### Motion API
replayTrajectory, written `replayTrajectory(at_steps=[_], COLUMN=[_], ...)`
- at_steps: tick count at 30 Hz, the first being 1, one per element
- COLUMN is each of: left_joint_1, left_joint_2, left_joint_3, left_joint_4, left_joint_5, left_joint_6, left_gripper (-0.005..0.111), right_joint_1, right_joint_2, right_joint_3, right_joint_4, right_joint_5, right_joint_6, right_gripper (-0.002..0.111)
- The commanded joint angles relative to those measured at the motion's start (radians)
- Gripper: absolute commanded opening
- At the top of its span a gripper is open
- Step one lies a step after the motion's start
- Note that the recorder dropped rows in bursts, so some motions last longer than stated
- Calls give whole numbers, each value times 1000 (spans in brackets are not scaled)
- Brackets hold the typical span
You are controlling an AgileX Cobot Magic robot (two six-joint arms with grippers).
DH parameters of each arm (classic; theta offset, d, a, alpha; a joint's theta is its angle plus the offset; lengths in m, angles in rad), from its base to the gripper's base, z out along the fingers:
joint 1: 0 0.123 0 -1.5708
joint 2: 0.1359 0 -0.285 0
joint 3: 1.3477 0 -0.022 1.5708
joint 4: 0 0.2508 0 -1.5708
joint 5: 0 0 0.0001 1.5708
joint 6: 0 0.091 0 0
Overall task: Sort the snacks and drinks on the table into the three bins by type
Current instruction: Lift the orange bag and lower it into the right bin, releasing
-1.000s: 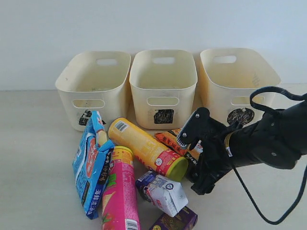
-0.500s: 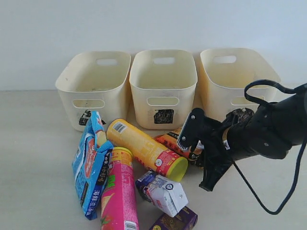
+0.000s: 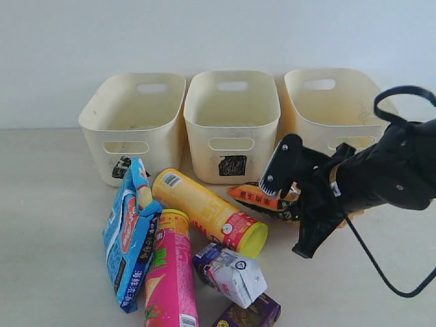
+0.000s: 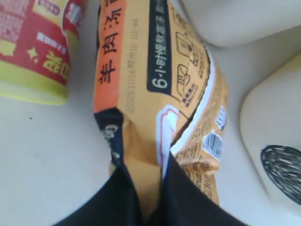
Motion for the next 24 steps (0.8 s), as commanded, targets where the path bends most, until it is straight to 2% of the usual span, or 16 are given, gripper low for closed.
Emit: replayTrajectory(at_steps=[1,12,16,24], left_joint_1=[2,2,2,2], left_joint_2=[-3,-3,-3,-3], left_joint_3=[3,3,3,3], left_joint_4=[-3,-3,-3,-3], left_joint_5=[-7,-7,-7,-7], left_joint_6=[1,1,1,1], left_gripper=[4,4,4,4], right_joint_1=[-3,-3,-3,-14], right_joint_2=[-97,-287,-331,-313], right_joint_3=[3,2,-37,-204], right_joint_4=[-8,-93,-231,-660], right_joint_5=[25,37,57,143], right_joint_6=[6,21,136,446], right_gripper=[0,0,0,0])
